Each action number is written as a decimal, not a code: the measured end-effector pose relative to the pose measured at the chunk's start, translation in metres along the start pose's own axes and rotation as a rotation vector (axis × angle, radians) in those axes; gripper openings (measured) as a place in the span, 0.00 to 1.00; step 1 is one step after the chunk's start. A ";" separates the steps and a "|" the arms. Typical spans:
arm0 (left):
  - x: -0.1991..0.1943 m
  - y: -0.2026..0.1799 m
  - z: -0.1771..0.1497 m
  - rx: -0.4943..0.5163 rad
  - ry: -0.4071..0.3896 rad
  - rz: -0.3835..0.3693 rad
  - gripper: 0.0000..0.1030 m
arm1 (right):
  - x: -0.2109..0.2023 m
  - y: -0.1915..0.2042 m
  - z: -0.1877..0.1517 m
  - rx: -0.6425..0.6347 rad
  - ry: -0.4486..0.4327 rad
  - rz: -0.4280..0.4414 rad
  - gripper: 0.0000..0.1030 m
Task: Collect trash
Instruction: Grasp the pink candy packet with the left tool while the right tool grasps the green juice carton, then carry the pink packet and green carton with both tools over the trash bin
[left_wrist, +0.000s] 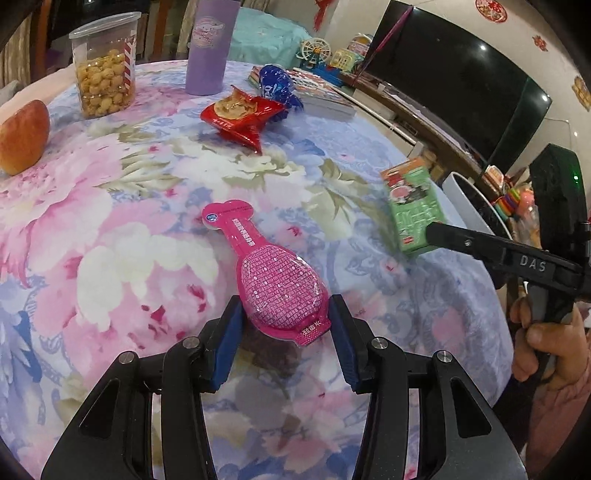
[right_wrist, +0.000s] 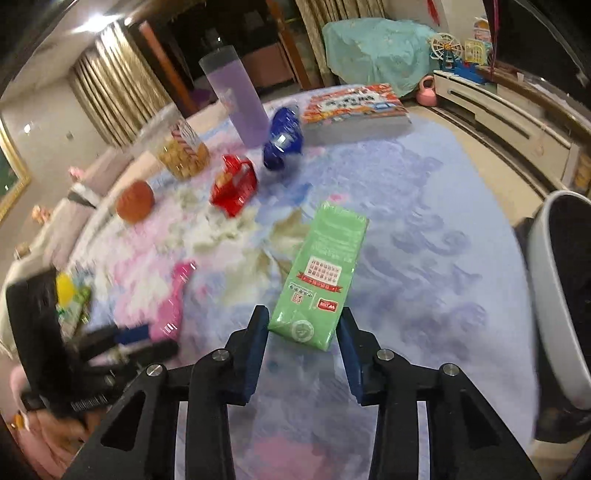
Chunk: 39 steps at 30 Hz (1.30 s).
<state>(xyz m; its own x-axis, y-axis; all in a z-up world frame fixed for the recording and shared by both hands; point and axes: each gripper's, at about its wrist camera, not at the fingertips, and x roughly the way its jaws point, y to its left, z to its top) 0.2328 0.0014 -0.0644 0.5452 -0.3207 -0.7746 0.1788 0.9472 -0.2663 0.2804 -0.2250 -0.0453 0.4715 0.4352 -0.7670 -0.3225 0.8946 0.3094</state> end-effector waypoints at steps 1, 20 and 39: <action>0.000 -0.001 -0.001 -0.005 0.001 0.014 0.45 | -0.001 -0.002 -0.002 0.004 0.001 0.005 0.38; 0.008 -0.012 -0.001 -0.008 -0.046 0.100 0.48 | 0.028 -0.015 0.002 0.181 -0.119 0.014 0.35; 0.008 -0.096 0.006 0.139 -0.057 -0.036 0.48 | -0.053 -0.048 -0.037 0.200 -0.211 0.018 0.34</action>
<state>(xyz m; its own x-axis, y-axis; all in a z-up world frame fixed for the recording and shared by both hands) 0.2246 -0.0916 -0.0420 0.5815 -0.3573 -0.7309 0.3086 0.9281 -0.2083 0.2404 -0.2944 -0.0408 0.6340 0.4439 -0.6332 -0.1742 0.8798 0.4423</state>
